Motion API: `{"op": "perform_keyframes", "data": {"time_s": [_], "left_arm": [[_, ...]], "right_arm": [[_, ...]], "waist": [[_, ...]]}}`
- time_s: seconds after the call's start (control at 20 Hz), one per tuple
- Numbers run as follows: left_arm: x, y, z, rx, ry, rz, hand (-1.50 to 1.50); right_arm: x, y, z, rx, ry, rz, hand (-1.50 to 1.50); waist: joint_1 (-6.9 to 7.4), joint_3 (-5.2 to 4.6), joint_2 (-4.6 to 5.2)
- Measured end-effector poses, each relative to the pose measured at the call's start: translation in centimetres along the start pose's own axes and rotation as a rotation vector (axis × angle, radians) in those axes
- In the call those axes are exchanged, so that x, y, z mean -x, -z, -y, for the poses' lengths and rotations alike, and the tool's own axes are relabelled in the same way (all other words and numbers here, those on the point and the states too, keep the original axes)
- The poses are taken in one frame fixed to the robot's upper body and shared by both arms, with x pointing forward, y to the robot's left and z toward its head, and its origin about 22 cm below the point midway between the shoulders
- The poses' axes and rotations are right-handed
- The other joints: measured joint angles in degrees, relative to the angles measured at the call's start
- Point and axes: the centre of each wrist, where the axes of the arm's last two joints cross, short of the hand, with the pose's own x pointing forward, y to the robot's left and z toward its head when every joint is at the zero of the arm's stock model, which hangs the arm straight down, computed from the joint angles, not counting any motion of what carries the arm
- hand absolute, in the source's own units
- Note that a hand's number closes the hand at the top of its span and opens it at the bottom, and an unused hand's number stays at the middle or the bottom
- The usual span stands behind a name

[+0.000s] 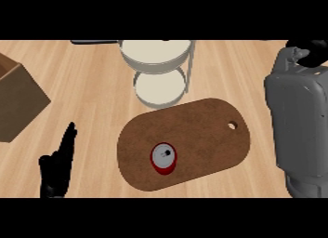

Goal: Pick the pear from the cutting board and place it in the tiered basket

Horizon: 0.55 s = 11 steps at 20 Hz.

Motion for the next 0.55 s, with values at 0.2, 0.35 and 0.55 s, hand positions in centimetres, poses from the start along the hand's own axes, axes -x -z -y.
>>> {"op": "perform_keyframes", "data": {"time_s": [0.2, 0.35, 0.55], "left_arm": [[0.3, -0.4, -0.4, -0.025, -0.002, -0.010, 0.00], [0.4, -0.6, -0.5, -0.036, -0.003, -0.010, 0.00], [0.6, -0.9, -1.0, -0.044, -0.001, -0.013, 0.00]], "right_arm": [[1.5, 0.0, 5.0, 0.039, 0.038, -0.025, -1.50], [2.8, -0.3, 9.0, 0.047, 0.049, -0.035, -1.50], [4.2, -1.3, 14.7, 0.019, 0.071, -0.033, -1.50]], "waist": [[-1.19, 0.01, -0.31], [-1.89, 0.00, -0.34], [-2.51, 0.04, -0.40]]}}
